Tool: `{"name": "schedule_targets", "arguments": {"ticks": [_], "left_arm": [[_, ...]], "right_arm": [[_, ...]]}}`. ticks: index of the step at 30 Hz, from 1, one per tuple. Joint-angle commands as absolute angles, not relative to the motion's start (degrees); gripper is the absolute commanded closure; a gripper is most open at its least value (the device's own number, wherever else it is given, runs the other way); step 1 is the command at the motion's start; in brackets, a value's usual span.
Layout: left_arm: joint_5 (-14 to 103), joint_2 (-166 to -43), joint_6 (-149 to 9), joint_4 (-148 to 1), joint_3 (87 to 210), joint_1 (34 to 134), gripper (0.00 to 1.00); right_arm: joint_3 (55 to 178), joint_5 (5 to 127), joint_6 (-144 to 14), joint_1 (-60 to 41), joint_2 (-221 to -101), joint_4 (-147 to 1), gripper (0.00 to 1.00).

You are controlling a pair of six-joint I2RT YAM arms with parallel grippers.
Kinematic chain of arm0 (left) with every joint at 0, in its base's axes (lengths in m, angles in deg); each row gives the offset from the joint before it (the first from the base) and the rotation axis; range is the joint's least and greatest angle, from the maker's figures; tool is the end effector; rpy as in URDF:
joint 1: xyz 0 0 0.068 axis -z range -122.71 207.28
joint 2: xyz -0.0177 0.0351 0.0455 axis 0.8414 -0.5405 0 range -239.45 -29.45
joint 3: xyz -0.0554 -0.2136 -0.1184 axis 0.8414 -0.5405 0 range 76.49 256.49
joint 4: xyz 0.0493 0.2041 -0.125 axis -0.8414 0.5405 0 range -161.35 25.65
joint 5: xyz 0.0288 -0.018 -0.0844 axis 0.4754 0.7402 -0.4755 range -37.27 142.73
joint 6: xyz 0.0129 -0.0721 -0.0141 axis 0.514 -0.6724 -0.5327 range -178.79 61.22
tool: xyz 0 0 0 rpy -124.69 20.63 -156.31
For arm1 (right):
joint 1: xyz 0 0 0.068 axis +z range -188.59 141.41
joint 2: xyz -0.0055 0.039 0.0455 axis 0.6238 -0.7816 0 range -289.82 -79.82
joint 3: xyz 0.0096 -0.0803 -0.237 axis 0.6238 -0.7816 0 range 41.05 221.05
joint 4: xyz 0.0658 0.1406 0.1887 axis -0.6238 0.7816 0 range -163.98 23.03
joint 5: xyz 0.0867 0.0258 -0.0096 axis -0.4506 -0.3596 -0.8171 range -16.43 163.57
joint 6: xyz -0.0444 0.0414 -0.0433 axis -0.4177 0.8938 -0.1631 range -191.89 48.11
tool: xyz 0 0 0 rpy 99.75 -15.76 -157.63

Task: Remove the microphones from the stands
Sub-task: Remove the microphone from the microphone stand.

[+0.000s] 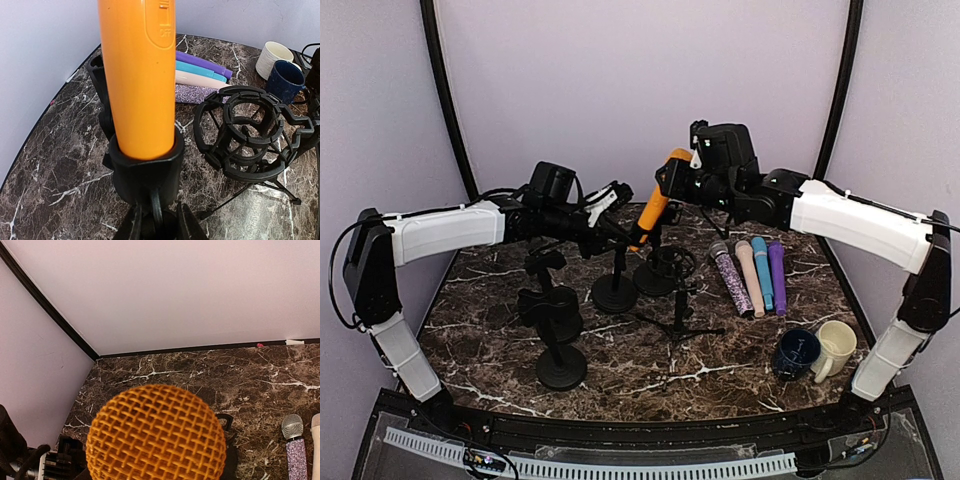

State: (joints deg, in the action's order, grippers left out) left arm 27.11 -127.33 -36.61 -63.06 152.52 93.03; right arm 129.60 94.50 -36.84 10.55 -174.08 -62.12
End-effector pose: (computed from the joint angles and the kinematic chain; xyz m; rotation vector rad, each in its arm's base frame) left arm 0.3076 -0.2549 0.2578 1.2453 1.6879 -0.6112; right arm 0.2758 0.2848 0.3508 0.0219 1.9116 0.6706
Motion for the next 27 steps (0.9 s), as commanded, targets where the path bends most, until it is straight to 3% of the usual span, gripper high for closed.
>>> {"name": "schedule_targets", "arguments": {"ticks": [1,18,27], "left_arm": [[31.82,-128.85,-36.13,-52.55,150.69,92.05,1.00],[32.72,-129.20,-35.69,-52.20,150.75,92.22,1.00],[31.74,-129.62,-35.01,-51.54,150.75,92.39,1.00]], "right_arm": [[130.70,105.55,-38.01,8.43,-167.67,-70.46,1.00],[129.73,106.88,-38.71,8.25,-165.10,-70.36,1.00],[129.15,96.92,-46.89,8.13,-165.16,-75.76,1.00]]}}
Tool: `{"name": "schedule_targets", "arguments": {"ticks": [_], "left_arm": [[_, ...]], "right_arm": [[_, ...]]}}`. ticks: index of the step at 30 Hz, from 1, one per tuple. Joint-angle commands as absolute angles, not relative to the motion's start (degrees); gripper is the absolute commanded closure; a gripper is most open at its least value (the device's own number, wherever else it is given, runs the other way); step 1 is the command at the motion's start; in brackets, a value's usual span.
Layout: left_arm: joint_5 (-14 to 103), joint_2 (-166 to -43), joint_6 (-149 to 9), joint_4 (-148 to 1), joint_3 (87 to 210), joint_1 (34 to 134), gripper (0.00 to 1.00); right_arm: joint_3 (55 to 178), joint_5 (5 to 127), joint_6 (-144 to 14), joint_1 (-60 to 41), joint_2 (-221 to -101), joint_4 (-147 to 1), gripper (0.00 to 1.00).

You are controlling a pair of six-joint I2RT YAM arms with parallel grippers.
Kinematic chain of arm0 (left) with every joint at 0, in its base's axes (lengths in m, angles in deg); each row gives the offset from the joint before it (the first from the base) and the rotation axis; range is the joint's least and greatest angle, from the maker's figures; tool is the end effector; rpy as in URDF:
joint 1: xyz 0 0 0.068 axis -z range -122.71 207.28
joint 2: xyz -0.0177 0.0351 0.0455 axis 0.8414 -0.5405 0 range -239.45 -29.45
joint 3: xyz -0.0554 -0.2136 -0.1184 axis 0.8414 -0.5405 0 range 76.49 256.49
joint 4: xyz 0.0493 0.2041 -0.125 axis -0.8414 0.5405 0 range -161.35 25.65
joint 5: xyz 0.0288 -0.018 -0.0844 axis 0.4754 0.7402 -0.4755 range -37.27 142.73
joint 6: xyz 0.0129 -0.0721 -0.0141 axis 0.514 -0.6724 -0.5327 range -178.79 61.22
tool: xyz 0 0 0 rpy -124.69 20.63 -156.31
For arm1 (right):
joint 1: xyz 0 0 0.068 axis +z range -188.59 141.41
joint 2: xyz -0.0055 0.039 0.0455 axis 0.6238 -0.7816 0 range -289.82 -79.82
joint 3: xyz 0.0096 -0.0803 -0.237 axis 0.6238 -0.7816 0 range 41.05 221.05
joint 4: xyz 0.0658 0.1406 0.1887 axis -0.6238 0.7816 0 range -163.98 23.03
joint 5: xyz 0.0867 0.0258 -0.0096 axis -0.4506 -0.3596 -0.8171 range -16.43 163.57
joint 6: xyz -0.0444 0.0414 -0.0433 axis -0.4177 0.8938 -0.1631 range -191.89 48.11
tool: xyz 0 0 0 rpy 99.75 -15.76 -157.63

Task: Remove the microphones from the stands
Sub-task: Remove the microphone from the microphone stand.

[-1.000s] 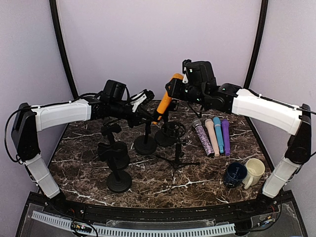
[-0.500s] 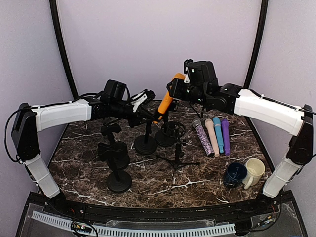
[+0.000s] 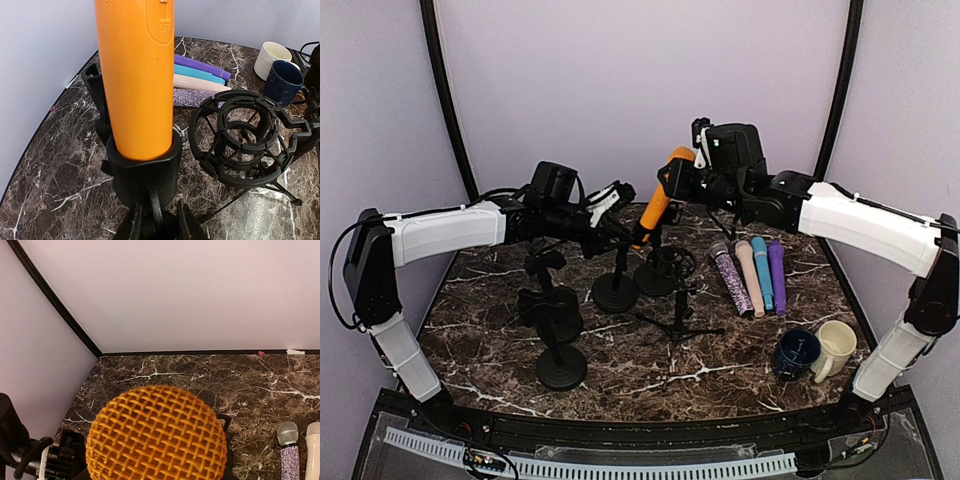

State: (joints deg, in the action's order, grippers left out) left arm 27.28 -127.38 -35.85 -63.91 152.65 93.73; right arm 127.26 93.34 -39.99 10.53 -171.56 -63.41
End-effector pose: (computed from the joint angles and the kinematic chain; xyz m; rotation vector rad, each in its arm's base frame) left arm 0.3056 -0.2593 0.2599 1.2598 1.6575 -0.6054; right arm 0.2689 0.2784 0.3552 -0.0377 1.8875 0.6669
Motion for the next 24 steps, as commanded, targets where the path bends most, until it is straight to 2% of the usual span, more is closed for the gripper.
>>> {"name": "schedule_targets", "arguments": {"ticks": [1,12,24], "left_arm": [[31.60,-129.64,-34.99,-51.47,150.75,92.43,1.00],[31.56,-129.88,-34.46,-50.92,150.93,92.53,1.00],[31.88,-130.24,-34.31,-50.84,150.93,92.60,1.00]], "right_arm": [[128.83,95.50,-47.72,8.04,-165.16,-76.35,1.00],[129.09,79.08,-54.15,6.59,-166.43,-80.69,1.00],[130.23,77.87,-55.72,5.84,-165.72,-79.57,1.00]]}}
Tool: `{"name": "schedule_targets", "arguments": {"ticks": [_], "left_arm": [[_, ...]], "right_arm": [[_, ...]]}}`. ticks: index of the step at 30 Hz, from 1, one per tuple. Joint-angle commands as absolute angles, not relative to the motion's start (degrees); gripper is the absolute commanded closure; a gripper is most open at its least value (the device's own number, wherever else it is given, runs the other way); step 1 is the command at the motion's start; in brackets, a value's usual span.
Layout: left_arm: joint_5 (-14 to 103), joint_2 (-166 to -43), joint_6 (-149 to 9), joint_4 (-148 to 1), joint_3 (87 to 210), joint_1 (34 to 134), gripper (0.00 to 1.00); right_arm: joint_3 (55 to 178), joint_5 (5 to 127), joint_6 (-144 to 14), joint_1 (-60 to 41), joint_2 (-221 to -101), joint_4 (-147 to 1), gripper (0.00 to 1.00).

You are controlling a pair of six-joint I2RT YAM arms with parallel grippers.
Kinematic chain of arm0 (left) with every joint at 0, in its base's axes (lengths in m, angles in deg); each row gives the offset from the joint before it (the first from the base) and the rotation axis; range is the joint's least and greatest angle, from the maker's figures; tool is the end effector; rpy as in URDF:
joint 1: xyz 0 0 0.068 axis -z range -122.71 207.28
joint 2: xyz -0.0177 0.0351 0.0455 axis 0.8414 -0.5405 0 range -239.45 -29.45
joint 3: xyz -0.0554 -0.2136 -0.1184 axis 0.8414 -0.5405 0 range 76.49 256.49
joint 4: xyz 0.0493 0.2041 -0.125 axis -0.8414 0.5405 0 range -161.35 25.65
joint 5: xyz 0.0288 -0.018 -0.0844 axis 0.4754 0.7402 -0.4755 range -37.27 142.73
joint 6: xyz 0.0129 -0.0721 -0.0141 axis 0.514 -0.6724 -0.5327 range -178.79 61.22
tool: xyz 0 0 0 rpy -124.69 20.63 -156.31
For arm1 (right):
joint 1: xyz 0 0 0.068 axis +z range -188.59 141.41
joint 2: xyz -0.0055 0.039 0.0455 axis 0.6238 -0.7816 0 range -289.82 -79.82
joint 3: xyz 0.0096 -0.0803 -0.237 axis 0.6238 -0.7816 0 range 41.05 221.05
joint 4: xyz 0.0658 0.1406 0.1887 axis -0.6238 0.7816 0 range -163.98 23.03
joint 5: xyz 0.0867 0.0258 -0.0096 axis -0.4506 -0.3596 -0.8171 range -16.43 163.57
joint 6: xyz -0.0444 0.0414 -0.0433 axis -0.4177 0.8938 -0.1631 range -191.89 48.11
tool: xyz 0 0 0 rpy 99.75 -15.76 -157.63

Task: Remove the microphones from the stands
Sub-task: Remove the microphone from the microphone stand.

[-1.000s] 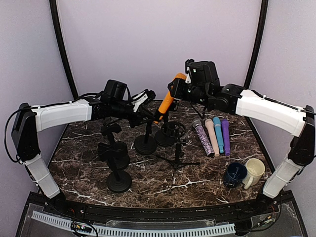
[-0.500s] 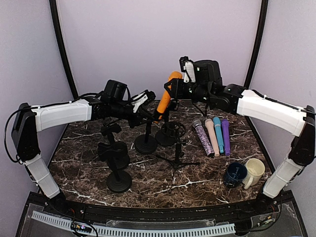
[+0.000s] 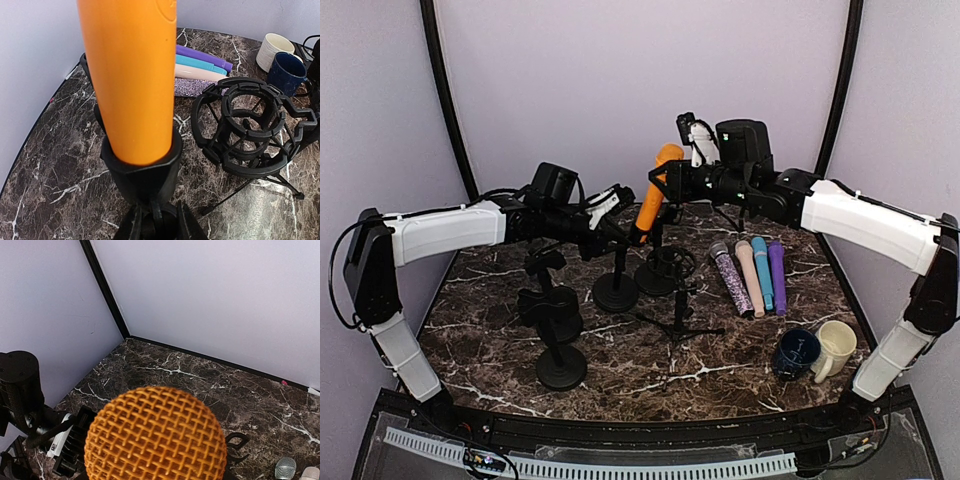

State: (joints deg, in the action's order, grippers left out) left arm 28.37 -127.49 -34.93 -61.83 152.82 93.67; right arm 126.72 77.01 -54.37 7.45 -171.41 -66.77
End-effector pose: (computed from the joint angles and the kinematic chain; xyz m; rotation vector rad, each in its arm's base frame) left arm 0.3054 -0.2572 0.2558 1.2744 1.6881 -0.5797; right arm 0.2743 0.2792 0.3595 -0.4154 1.8142 0.7304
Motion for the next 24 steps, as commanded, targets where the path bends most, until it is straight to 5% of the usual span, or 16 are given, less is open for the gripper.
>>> {"name": "schedule_targets", "arguments": {"ticks": [1,24], "left_arm": [[31.90,-130.25,-34.34,-50.80,150.93,92.61,1.00],[31.97,-130.46,-34.29,-50.58,151.11,92.69,1.00]], "right_arm": [[130.32,77.83,-55.91,5.80,-165.62,-79.52,1.00],[131.71,79.01,-54.10,4.47,-164.22,-77.58,1.00]]}}
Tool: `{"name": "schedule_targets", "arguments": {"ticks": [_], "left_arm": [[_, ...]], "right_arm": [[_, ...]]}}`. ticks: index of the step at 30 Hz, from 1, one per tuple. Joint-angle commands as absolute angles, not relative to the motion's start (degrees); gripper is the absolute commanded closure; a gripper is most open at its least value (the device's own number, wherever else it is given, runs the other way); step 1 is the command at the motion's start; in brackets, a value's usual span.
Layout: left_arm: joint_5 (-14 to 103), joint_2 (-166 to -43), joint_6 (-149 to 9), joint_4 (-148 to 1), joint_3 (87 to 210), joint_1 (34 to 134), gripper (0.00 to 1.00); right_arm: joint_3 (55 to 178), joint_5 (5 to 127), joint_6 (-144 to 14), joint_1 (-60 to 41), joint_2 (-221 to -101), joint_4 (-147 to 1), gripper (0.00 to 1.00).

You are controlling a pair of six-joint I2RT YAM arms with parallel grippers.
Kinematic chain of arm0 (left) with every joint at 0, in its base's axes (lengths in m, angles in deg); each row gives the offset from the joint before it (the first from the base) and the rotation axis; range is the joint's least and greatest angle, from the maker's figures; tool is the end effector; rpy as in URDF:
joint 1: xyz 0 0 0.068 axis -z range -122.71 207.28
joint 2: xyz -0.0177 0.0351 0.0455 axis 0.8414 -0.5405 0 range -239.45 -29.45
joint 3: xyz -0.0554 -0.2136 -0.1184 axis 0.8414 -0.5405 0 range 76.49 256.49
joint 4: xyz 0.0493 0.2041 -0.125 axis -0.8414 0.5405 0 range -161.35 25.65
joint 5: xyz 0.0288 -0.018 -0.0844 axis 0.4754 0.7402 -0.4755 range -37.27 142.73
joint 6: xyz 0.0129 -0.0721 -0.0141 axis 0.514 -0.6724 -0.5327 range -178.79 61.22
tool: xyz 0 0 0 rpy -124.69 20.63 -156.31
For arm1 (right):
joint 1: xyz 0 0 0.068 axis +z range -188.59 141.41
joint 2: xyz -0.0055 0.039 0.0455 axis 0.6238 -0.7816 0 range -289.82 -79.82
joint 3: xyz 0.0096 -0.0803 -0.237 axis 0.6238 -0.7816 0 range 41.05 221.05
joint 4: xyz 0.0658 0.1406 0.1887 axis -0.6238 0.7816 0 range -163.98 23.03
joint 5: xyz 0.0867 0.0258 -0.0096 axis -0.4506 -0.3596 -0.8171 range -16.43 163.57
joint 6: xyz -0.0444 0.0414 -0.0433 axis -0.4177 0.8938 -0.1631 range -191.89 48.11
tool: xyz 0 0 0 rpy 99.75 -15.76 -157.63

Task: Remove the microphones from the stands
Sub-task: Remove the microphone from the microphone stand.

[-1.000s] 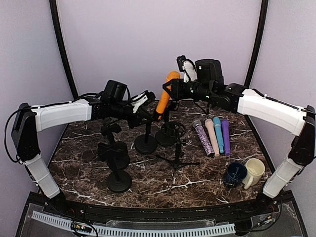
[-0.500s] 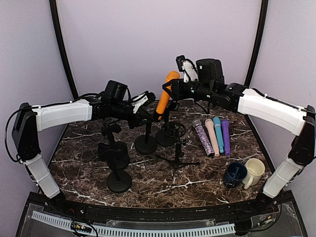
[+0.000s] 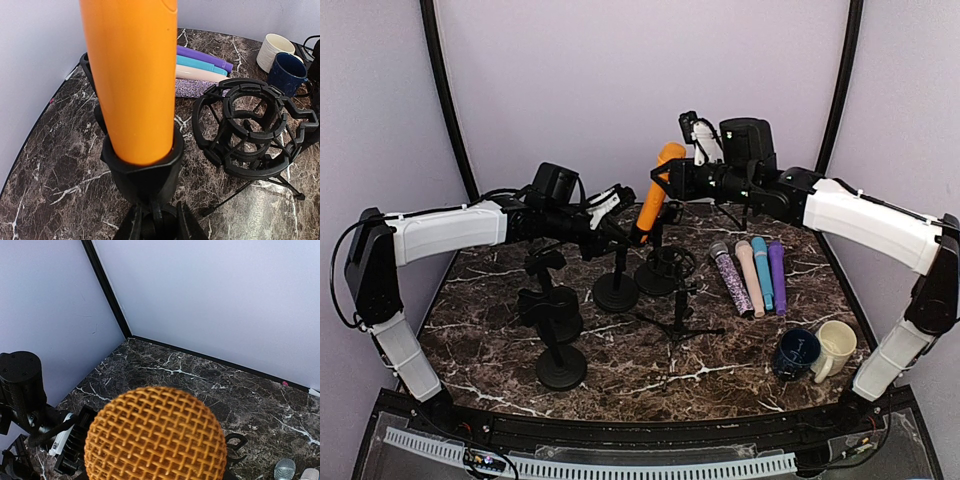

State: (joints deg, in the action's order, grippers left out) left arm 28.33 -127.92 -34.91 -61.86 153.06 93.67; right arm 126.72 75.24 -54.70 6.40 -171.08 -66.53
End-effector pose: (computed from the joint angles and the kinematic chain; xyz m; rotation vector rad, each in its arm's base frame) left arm 0.3066 -0.2582 0.2545 1.2760 1.6902 -0.5805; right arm 0.2769 0.2744 0.3611 -0.4264 1.8122 0.7411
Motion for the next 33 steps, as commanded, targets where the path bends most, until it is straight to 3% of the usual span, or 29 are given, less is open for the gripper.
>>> {"name": "schedule_targets", "arguments": {"ticks": [1,32,33], "left_arm": [[31.92,-130.49,-34.32,-50.55,151.11,92.70,1.00],[33.97,-129.84,-35.39,-51.47,151.22,92.92,1.00],[34.12,-129.36,-35.70,-51.83,151.05,92.96,0.96]], "right_arm": [[131.67,79.10,-54.21,4.47,-164.05,-77.50,1.00],[130.35,84.02,-53.20,4.45,-160.19,-74.77,1.00],[130.34,85.02,-53.36,4.47,-159.63,-73.47,1.00]]}}
